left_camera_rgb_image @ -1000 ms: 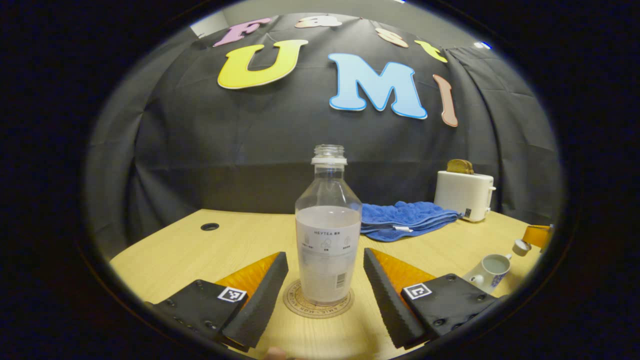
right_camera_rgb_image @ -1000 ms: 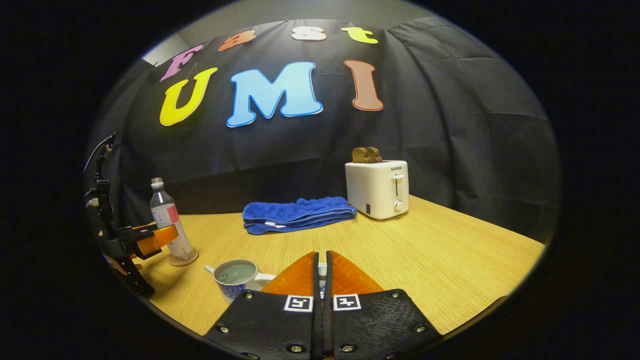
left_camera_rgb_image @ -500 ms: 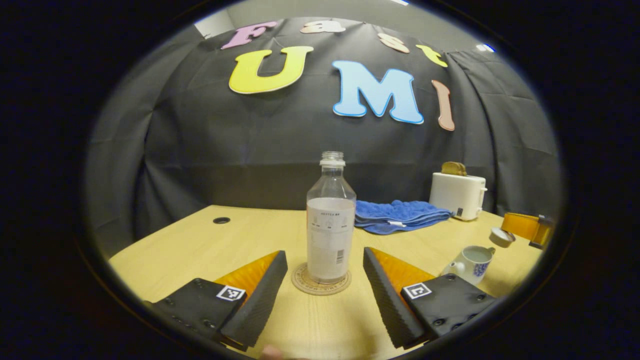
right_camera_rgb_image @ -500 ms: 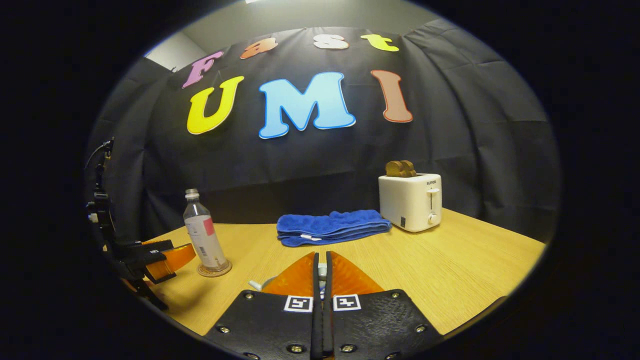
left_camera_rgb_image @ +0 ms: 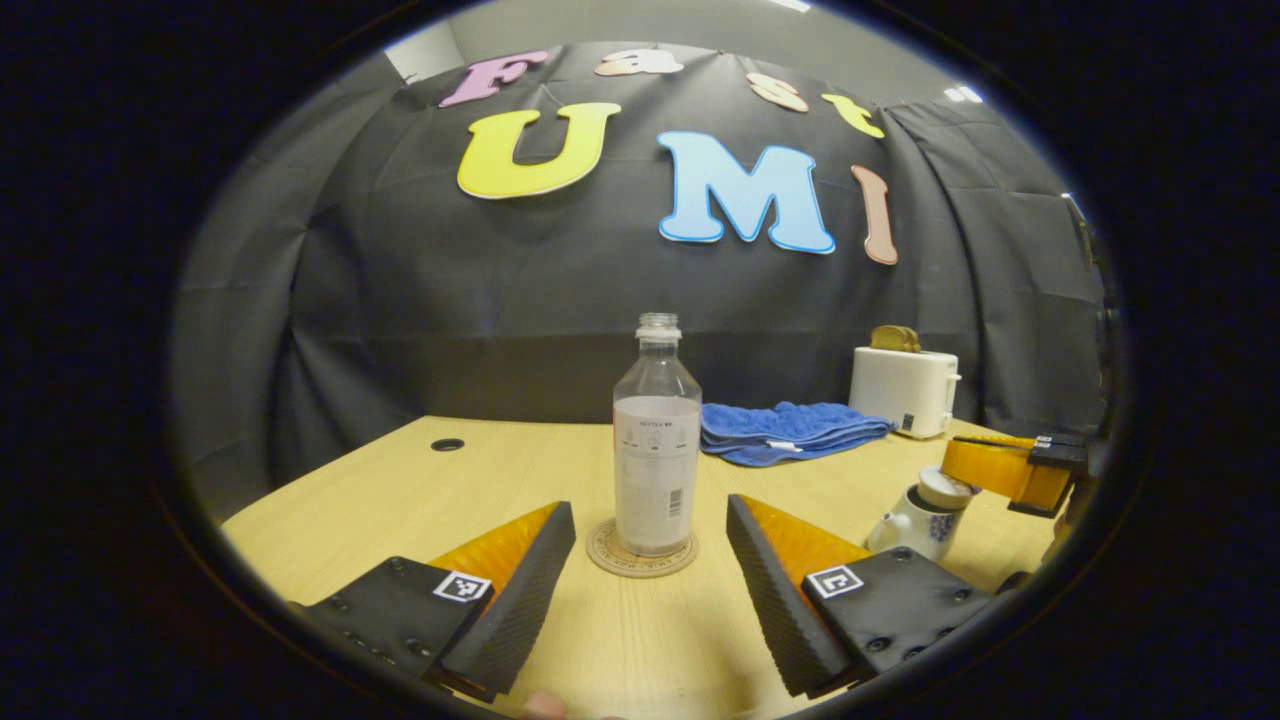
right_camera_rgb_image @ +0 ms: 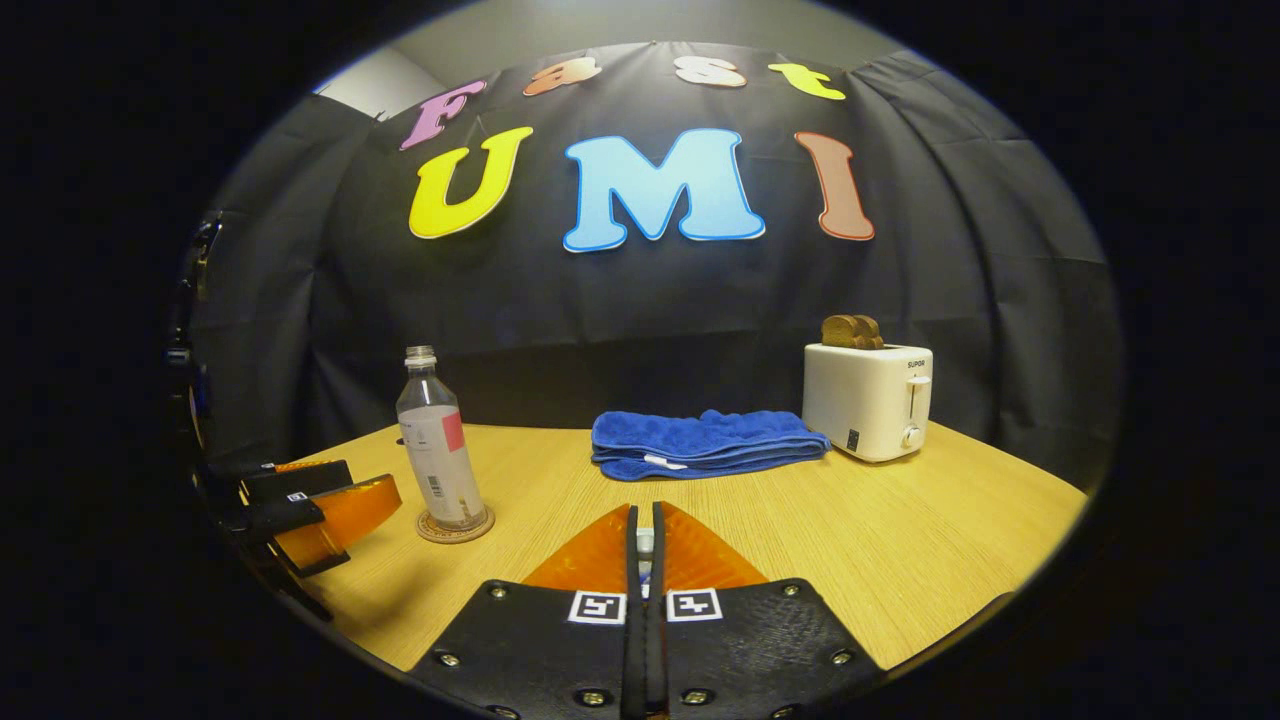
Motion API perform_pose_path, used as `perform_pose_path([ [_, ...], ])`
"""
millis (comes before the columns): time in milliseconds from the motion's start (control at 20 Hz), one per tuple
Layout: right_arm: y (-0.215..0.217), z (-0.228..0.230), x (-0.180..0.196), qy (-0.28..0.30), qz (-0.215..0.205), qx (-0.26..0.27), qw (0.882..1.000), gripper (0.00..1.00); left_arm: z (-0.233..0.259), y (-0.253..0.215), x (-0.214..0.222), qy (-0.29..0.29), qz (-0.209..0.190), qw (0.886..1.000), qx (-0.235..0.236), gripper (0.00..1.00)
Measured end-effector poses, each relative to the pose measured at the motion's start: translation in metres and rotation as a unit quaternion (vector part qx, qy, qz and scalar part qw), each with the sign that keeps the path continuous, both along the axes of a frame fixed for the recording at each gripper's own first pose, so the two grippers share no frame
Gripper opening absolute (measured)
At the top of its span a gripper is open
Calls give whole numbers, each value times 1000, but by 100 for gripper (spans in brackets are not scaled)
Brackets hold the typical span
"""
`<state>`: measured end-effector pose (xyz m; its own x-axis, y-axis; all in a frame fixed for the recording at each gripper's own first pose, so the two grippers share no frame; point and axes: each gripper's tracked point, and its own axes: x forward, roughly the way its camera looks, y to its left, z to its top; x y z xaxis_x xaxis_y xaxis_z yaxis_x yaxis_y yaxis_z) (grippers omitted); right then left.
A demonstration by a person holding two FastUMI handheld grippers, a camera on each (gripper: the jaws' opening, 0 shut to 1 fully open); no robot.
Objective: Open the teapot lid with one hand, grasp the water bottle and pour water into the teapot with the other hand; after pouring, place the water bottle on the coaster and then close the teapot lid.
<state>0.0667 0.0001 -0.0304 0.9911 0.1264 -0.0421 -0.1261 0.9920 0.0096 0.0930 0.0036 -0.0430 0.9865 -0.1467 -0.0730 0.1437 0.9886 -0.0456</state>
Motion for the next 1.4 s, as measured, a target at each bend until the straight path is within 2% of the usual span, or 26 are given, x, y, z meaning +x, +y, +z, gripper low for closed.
perform_pose_path([
  [1050,7,-9,1,19,7,7,1000,3,-5,2,-1,3,5,1000,7,100],
  [1200,9,-6,-2,14,12,12,1000,13,-7,3,-1,6,5,1000,7,100],
  [1250,11,-3,-2,8,13,12,1000,23,-9,1,-2,8,4,1000,7,100],
  [1300,8,1,-3,-2,7,10,1000,39,-8,1,-3,8,3,1000,8,100],
  [1350,5,5,-5,-11,3,7,1000,48,-8,1,-3,7,3,1000,7,100],
  [1400,4,8,-7,-18,0,7,1000,47,-7,0,-6,4,3,1000,7,100],
])
